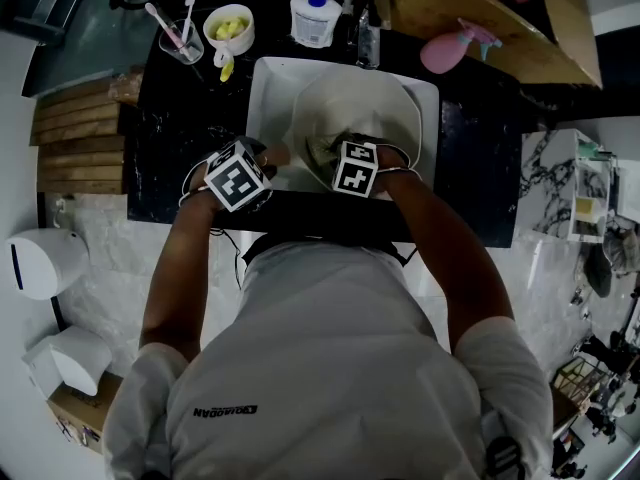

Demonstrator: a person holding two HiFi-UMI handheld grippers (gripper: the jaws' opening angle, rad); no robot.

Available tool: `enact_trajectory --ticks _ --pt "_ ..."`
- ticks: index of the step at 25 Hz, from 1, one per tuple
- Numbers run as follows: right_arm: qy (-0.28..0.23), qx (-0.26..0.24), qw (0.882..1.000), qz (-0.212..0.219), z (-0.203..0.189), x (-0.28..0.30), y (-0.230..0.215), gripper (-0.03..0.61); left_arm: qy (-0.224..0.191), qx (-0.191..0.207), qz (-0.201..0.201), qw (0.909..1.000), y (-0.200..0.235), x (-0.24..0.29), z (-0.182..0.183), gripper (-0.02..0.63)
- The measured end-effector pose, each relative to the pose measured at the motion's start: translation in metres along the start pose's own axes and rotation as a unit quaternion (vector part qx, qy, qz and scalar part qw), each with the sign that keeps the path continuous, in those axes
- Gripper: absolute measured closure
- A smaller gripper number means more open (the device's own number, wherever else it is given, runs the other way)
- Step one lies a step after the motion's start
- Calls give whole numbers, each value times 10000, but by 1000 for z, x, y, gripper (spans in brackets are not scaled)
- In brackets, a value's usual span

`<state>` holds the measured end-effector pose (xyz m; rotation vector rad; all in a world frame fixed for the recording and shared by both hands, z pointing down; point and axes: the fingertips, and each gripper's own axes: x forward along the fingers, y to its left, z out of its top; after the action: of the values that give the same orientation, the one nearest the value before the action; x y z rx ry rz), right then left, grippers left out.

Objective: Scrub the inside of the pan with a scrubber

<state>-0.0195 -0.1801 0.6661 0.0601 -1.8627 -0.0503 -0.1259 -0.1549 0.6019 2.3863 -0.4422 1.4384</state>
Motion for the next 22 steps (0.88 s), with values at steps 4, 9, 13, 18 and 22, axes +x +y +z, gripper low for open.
enact_trajectory --ticks 4,9,13,18,22 --pt "105 -2 9993 355 -2 -3 15 470 5 3 6 10000 0 0 0 426" --pt "138 139 9966 798 -5 -8 30 471 -2 22 15 10000 -1 0 1 426" --pt "428 419 9912 1183 -23 -16 38 472 11 15 0 10000 -2 -1 1 426" --pt "601 672 9811 1715 -36 -23 49 480 16 16 11 10000 -2 -1 0 426" --pt "583 713 9784 1852 -40 -26 51 480 15 23 29 10000 -2 0 1 426"
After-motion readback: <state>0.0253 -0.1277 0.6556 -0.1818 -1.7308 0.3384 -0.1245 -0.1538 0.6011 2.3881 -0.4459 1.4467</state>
